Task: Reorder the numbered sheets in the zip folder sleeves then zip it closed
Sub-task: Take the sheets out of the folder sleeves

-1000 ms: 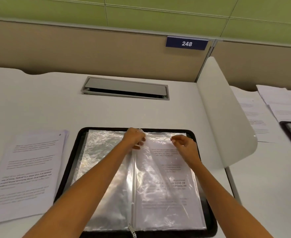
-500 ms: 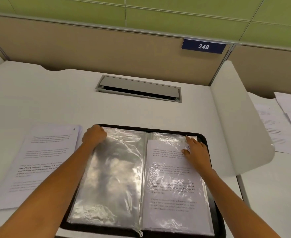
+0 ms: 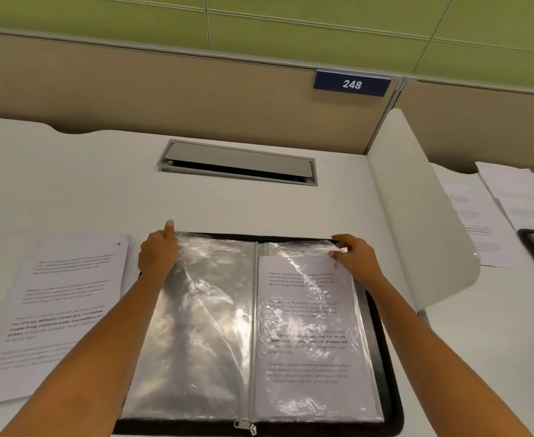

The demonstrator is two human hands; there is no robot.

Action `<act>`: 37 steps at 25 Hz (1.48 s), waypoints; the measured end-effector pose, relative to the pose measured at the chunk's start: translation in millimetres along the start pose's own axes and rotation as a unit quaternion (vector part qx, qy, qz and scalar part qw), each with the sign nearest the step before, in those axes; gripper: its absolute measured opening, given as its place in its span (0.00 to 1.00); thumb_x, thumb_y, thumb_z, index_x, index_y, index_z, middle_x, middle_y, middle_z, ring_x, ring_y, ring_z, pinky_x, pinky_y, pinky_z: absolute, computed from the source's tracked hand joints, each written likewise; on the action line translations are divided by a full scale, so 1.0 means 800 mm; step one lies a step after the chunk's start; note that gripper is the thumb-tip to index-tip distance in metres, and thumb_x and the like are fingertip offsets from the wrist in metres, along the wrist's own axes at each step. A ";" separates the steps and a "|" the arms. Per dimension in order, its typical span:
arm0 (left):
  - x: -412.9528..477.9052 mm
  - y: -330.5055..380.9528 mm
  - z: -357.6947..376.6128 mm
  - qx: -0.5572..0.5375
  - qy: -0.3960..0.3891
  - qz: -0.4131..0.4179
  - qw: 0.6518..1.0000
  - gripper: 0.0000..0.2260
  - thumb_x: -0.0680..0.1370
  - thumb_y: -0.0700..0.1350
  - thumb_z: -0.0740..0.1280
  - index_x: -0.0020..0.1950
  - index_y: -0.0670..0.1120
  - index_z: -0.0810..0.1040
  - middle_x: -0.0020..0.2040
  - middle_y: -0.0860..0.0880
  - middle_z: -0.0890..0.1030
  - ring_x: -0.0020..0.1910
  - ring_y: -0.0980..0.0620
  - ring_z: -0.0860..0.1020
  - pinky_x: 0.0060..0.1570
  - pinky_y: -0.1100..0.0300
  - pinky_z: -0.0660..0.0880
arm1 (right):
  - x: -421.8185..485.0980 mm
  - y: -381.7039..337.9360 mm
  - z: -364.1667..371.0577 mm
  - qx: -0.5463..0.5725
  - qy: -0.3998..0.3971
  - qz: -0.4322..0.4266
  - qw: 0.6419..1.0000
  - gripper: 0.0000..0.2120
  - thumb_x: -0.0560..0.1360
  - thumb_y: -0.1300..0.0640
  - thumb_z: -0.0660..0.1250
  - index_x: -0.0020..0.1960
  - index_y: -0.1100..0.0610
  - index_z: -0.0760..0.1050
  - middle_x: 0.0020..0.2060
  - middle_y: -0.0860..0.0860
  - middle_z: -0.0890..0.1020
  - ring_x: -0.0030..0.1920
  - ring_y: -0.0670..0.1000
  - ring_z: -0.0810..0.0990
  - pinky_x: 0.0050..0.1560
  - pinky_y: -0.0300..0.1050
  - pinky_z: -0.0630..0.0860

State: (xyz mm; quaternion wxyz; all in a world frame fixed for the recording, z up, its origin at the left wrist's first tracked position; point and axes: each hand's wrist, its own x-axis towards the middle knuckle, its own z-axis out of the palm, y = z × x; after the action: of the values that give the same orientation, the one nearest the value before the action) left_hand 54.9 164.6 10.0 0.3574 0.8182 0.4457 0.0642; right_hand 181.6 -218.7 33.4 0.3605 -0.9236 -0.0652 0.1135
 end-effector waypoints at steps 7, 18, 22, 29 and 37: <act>0.002 -0.011 -0.009 -0.013 0.017 0.028 0.999 0.11 0.78 0.51 0.66 0.53 0.44 0.81 0.46 0.44 0.83 0.46 0.43 0.79 0.47 0.53 0.76 | 0.005 -0.002 0.001 0.059 0.012 0.053 0.997 0.18 0.74 0.59 0.72 0.63 0.56 0.76 0.51 0.53 0.79 0.53 0.53 0.79 0.52 0.45 0.74; -0.037 0.046 0.037 0.023 0.024 0.250 0.968 0.09 0.77 0.48 0.69 0.56 0.49 0.78 0.49 0.51 0.82 0.49 0.49 0.79 0.56 0.47 0.72 | 0.005 -0.019 -0.006 0.016 0.042 -0.034 0.998 0.04 0.75 0.58 0.71 0.48 0.57 0.79 0.36 0.53 0.85 0.34 0.49 0.79 0.36 0.35 0.70; -0.080 0.107 0.082 0.078 -0.094 0.384 0.915 0.12 0.78 0.50 0.68 0.61 0.51 0.77 0.53 0.54 0.82 0.54 0.52 0.78 0.60 0.50 0.66 | 0.000 -0.016 -0.010 -0.011 0.017 -0.063 0.998 0.03 0.77 0.60 0.68 0.48 0.54 0.80 0.36 0.48 0.84 0.35 0.39 0.80 0.37 0.31 0.72; -0.128 0.169 0.150 0.161 -0.173 0.507 0.829 0.17 0.77 0.52 0.68 0.66 0.54 0.74 0.63 0.52 0.76 0.62 0.50 0.71 0.62 0.52 0.65 | -0.001 0.000 -0.029 -0.038 -0.010 -0.164 0.986 0.02 0.74 0.56 0.72 0.46 0.52 0.83 0.44 0.43 0.81 0.45 0.42 0.78 0.49 0.40 0.74; -0.147 0.147 0.168 0.126 -0.174 0.530 0.820 0.04 0.77 0.47 0.69 0.49 0.52 0.83 0.49 0.53 0.81 0.51 0.52 0.76 0.55 0.53 0.71 | 0.008 0.009 -0.039 -0.131 -0.107 -0.142 0.975 0.04 0.71 0.50 0.73 0.45 0.49 0.84 0.52 0.47 0.74 0.59 0.48 0.66 0.59 0.46 0.69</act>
State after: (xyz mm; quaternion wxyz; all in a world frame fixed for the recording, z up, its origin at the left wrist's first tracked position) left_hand 122.3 -38.2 11.3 0.2340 0.9635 -0.1223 0.0438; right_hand 196.2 -242.6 49.8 0.2395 -0.9266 -0.2479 0.1503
